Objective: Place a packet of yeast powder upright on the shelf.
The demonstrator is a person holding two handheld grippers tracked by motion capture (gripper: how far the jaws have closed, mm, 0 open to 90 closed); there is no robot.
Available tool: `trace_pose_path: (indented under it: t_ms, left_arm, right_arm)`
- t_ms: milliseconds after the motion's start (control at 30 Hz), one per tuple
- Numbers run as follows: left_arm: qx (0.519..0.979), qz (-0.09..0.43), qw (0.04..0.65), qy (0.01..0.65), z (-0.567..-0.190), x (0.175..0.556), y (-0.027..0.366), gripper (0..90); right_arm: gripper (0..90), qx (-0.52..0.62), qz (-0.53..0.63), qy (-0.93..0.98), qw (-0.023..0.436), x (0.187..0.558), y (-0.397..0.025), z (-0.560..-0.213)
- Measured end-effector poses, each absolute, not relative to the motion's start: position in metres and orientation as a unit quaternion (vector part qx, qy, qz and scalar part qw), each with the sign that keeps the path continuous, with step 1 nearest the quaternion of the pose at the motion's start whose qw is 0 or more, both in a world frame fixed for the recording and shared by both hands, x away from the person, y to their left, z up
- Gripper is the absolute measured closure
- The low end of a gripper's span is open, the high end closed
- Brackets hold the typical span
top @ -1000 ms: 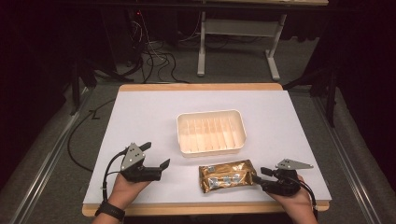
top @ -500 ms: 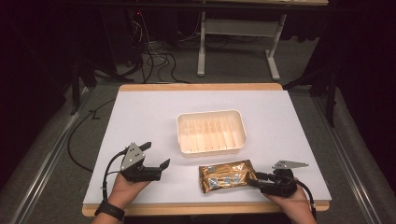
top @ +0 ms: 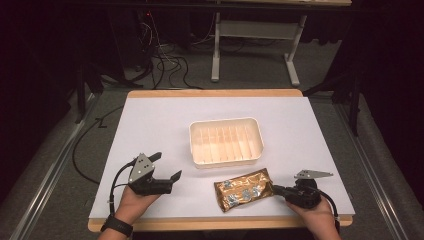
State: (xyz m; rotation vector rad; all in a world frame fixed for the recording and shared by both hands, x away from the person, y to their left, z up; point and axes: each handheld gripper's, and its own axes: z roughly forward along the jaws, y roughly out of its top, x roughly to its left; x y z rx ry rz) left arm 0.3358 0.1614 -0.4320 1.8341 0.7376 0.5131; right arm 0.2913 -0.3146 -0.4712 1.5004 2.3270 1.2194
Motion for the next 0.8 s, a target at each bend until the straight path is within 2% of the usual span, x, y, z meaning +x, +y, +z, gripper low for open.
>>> trace_pose_path:
  t_ms: [533,800]
  left_arm:
    - [0.766,0.212,0.520,0.311,-0.433,0.335,0.165,9.3]
    - [0.769,0.210,0.518,0.309,-0.435,0.335,0.163,9.3]
  right_arm:
    - [90.0,0.533,0.392,0.736,0.142,0.306,-0.340,-0.462]
    - [90.0,0.554,0.390,0.718,0.157,0.318,-0.355,-0.464]
